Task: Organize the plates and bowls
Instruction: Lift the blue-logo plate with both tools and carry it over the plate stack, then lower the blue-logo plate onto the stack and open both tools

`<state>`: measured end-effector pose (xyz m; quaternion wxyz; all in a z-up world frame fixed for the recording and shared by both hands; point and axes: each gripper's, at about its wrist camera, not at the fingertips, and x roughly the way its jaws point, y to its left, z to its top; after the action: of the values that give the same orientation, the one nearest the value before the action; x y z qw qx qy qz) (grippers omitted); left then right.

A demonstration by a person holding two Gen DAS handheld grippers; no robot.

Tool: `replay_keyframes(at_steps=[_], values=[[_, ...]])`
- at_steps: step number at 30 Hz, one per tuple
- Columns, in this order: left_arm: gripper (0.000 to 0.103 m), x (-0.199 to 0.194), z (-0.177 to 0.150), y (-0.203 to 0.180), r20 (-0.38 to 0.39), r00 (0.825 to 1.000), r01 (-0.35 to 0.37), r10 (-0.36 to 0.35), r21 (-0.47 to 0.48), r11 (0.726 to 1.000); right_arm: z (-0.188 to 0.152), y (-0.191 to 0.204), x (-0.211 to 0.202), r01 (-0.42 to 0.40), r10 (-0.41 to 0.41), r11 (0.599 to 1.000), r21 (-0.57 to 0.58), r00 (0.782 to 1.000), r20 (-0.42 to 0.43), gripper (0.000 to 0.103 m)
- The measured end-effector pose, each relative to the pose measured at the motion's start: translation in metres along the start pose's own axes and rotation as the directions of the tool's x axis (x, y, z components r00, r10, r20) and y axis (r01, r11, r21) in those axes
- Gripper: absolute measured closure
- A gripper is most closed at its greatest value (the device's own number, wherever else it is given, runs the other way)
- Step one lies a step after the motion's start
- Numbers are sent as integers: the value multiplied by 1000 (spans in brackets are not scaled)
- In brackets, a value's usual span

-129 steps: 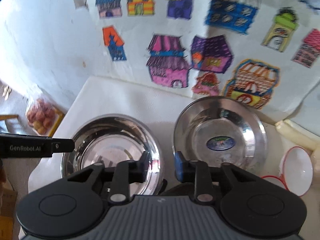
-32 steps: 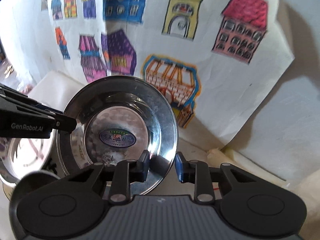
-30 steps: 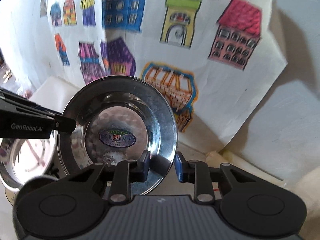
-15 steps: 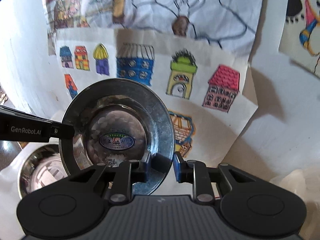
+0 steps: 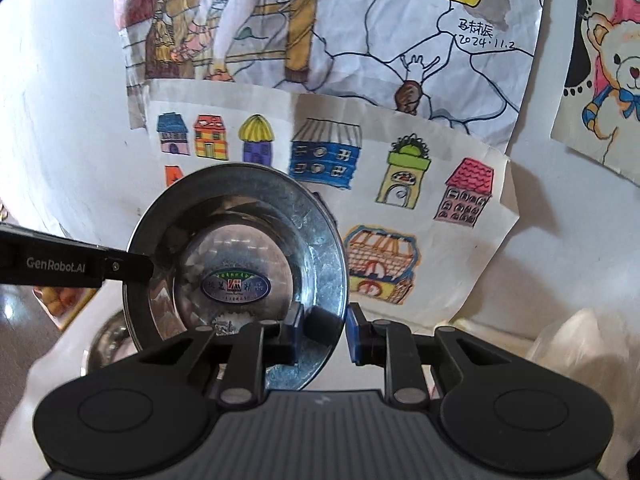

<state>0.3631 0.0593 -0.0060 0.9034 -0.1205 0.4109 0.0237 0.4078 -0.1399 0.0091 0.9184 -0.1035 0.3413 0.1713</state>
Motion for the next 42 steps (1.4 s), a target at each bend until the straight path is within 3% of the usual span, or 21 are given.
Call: replay_keyframes(at_steps=[16, 27, 42], values=[[87, -5, -16, 56, -69, 998, -10, 10, 0, 1000, -15, 60, -1, -12, 13, 1000, 19, 998, -54, 79], [86, 15, -26, 89, -143, 989, -31, 30, -4, 1000, -25, 89, 19, -37, 41, 999, 34, 992, -120, 79], [85, 44, -31, 101, -233, 971, -46, 55, 44, 998, -38, 106, 42, -40, 54, 996, 74, 977, -208, 78]])
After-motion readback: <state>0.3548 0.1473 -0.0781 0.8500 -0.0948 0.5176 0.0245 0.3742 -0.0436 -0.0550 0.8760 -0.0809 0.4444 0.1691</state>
